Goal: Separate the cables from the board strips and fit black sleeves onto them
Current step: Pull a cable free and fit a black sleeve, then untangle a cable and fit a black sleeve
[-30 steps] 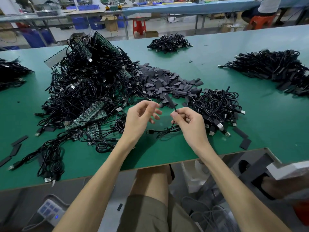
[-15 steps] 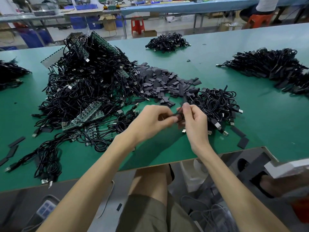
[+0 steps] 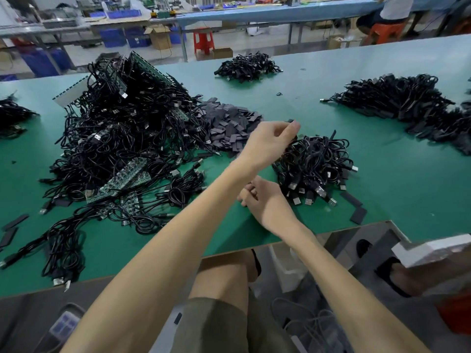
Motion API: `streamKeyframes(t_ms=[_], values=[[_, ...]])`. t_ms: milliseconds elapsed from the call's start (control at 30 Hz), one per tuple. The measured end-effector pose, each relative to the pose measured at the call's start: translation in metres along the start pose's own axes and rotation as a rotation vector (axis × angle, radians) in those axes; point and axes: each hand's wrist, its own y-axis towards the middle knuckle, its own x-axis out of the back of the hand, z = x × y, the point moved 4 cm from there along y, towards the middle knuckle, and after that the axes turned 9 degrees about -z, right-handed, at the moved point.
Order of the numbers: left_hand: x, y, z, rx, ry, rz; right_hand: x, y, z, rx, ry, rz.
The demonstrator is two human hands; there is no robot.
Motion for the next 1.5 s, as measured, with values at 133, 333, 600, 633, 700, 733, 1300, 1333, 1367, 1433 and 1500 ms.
streamKeyframes(t_ms=[133, 333, 600, 633, 700, 733, 1300, 1333, 1367, 1433, 1500], values=[[0.040, -0.010, 0.014, -0.126, 0.188, -0.087, 0.004, -0.003, 0.002, 0.090, 0.038, -0.032], [0.122, -0.024, 0.062, 0.035, 0.717, -0.290, 0.004, -0.005, 0.004, 0.110, 0.027, -0.046], [0.126, -0.043, 0.096, 0.141, 0.826, -0.222, 0.004, -0.006, 0.008, 0.098, 0.024, -0.044], [0.125, -0.044, 0.095, 0.109, 0.825, -0.234, 0.005, -0.006, 0.007, 0.097, 0.023, -0.048], [0.124, -0.046, 0.093, 0.034, 0.820, -0.244, 0.005, -0.006, 0.007, 0.094, 0.027, -0.052], [0.123, -0.047, 0.091, -0.004, 0.792, -0.258, 0.005, -0.006, 0.007, 0.093, 0.030, -0.054], [0.122, -0.061, 0.076, -0.074, 0.615, -0.384, 0.005, -0.003, 0.002, 0.140, 0.061, -0.016], [0.125, -0.064, 0.073, -0.085, 0.662, -0.384, 0.004, -0.003, 0.002, 0.140, 0.062, -0.015], [0.128, -0.066, 0.070, -0.077, 0.703, -0.322, 0.004, -0.003, 0.001, 0.141, 0.064, -0.014], [0.127, -0.068, 0.068, -0.025, 0.735, -0.036, 0.003, -0.004, 0.000, 0.141, 0.080, 0.002], [0.123, -0.075, 0.066, -0.010, 0.777, 0.259, 0.002, -0.005, 0.002, 0.149, 0.097, 0.042]])
